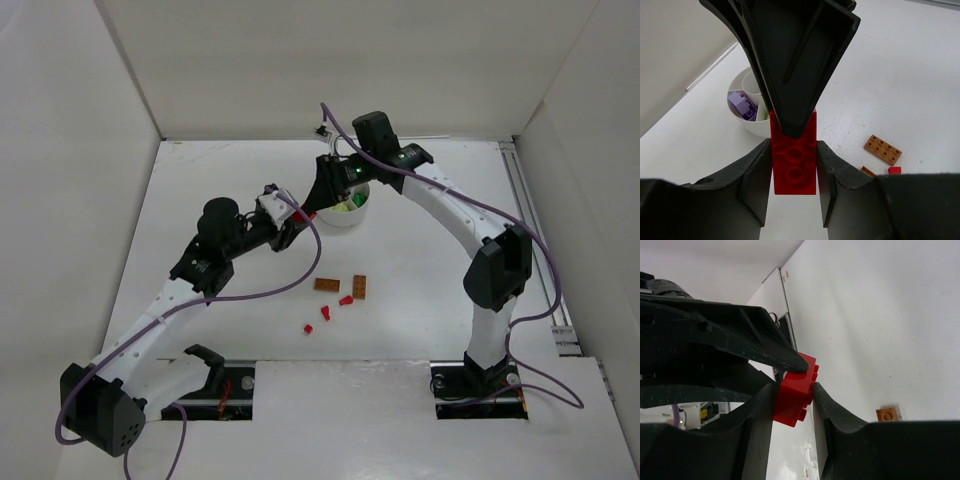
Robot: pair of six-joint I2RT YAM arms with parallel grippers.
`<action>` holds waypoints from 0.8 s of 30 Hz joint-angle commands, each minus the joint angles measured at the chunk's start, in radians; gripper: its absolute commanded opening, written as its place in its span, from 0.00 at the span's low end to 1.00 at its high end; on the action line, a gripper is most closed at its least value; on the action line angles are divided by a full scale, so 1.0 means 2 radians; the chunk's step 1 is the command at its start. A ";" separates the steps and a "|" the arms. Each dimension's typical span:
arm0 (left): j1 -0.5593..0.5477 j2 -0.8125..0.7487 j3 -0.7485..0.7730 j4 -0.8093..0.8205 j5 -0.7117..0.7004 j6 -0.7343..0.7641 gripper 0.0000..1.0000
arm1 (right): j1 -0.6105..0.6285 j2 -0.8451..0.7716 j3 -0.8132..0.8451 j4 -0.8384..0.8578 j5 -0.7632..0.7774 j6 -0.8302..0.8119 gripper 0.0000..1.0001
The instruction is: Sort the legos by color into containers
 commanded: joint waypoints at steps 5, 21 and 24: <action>0.000 0.003 0.031 0.023 -0.034 -0.039 0.13 | 0.003 -0.010 0.039 -0.030 0.093 -0.043 0.00; 0.000 -0.029 0.010 0.033 -0.109 -0.150 1.00 | -0.066 -0.030 0.034 0.003 0.202 -0.050 0.00; 0.005 -0.029 0.016 0.031 -0.174 -0.260 1.00 | -0.071 -0.006 0.065 -0.003 0.261 -0.107 0.00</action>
